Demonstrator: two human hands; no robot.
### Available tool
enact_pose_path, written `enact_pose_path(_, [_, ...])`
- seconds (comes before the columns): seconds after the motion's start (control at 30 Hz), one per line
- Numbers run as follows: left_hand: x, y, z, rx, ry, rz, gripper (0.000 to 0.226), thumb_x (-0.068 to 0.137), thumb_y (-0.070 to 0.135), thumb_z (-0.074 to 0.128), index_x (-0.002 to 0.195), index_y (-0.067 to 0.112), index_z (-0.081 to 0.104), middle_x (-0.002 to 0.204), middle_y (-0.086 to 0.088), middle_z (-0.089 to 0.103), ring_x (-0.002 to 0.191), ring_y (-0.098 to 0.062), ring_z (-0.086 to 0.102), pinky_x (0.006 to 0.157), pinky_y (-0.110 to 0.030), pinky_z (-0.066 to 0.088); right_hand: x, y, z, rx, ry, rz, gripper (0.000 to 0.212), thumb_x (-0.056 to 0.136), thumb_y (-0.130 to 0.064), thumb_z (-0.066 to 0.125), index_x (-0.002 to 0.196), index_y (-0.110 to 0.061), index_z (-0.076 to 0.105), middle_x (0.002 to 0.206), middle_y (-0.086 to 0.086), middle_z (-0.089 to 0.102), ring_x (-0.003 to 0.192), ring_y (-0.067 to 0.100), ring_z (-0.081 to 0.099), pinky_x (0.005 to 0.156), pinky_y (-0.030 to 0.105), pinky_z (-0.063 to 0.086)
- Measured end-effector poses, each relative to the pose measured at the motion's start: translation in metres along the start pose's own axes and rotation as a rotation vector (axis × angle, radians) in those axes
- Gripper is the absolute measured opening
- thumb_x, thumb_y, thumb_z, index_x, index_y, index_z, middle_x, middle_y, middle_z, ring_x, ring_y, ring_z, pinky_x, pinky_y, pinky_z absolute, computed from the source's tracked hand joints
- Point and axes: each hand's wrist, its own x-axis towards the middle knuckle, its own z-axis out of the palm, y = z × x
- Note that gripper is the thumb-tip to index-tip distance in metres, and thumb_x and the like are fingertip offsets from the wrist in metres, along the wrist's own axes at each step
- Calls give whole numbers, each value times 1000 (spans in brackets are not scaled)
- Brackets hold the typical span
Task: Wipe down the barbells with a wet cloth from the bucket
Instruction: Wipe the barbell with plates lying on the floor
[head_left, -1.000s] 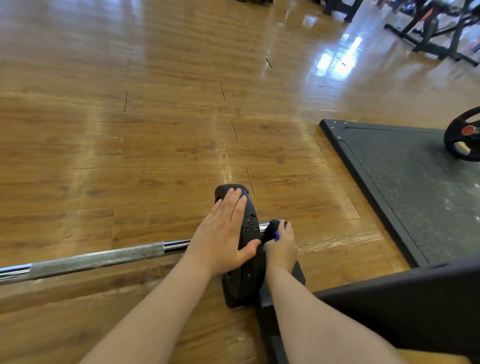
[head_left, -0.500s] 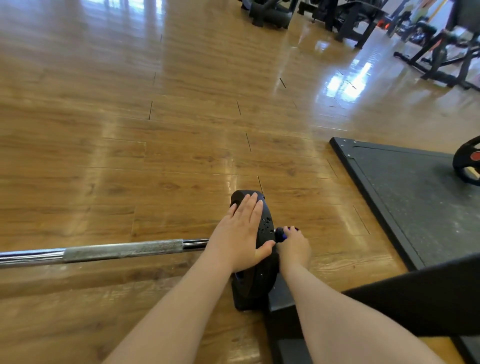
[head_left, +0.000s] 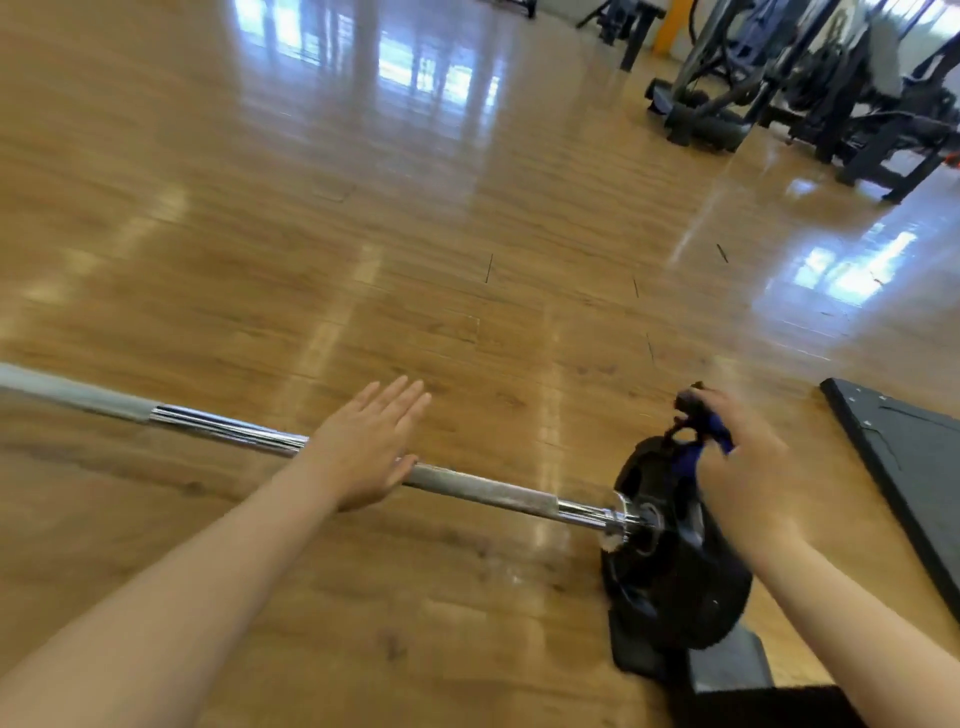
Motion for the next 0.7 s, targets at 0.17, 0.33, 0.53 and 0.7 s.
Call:
enact_pose_path(0.17, [-57, -99, 2, 8, 0, -357, 69, 100, 41, 29, 151, 9, -5, 159, -7, -8, 147, -20, -6, 116, -34, -1, -38, -103, 101, -116, -435, -531, 52, 66, 20, 57, 111, -4, 67, 118, 11, 64, 110, 30, 59, 88, 27, 44])
enact_pose_path(0.33, [-118, -155, 33, -197, 49, -716, 76, 96, 34, 40, 150, 7, -6, 159, -8, -9, 146, -22, -8, 117, -37, -1, -65, -218, 188, -108, -601, -595, 48, 75, 8, 52, 118, -11, 61, 120, 0, 56, 114, 21, 48, 84, 28, 41])
enact_pose_path(0.53, [-136, -168, 63, -534, 121, -1081, 87, 93, 29, 50, 149, 4, -11, 158, -12, -12, 145, -26, -12, 116, -41, -5, -88, -333, 247, -290, -654, -782, 32, 82, 2, 51, 109, -14, 58, 105, -3, 54, 99, 17, 50, 68, 23, 37])
enact_pose_path(0.7, [-118, -189, 61, -828, 400, -1301, 81, 91, 21, 48, 150, 4, -4, 159, -11, -5, 146, -25, -8, 117, -41, -5, -79, -403, 255, -437, -684, -886, 29, 84, 1, 49, 110, -11, 58, 106, 2, 55, 97, 21, 52, 69, 29, 38])
